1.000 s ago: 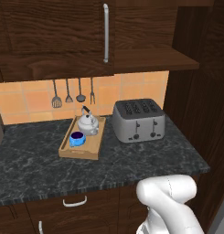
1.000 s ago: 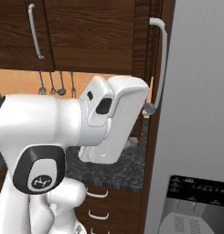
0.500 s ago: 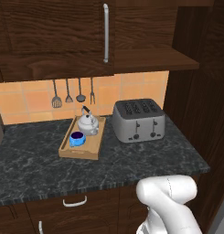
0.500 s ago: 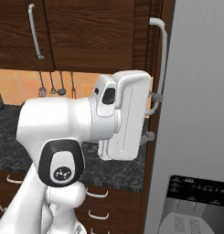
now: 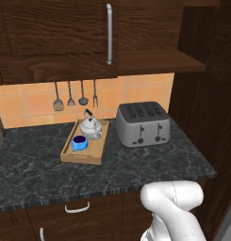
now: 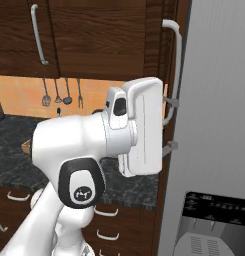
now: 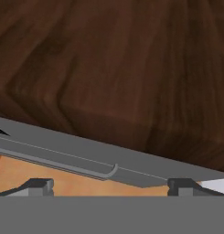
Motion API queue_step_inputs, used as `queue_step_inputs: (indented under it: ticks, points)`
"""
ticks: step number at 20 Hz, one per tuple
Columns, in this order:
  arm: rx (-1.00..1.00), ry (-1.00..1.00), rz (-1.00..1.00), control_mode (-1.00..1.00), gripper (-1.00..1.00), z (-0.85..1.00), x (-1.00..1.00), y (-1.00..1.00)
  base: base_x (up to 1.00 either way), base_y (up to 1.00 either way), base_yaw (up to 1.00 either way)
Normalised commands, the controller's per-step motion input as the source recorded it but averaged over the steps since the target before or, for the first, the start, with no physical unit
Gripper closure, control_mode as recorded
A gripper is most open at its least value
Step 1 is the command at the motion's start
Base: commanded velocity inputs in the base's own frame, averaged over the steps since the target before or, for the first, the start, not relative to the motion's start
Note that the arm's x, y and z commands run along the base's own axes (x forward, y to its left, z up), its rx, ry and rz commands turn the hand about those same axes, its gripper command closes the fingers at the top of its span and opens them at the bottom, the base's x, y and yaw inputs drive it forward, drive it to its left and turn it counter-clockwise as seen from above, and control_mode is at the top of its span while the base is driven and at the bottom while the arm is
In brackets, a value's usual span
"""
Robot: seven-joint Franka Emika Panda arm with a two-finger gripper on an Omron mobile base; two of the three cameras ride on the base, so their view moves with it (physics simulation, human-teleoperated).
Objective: Pick the kettle from the counter and place it on the tray. Then pick the mug from the cabinet and place it on the tray. Then close the cabinet doors.
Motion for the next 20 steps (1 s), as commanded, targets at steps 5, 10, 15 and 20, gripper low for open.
queue_step_inputs:
  ticks: [5,10,15,20]
  points:
    - [-0.02,0.05,0.03,-1.0,-1.0,0.0,0.37,0.01,0.0,0.0,0.0]
    - [0.0,0.04,0.08,-1.0,-1.0,0.0,0.44,0.16,0.0,0.0,0.0]
    - [0.0,0.03,0.08,-1.0,-1.0,0.0,0.5,0.3,0.0,0.0,0.0]
    - [0.0,0.01,0.1,-1.0,-1.0,0.0,0.5,0.4,0.0,0.0,0.0]
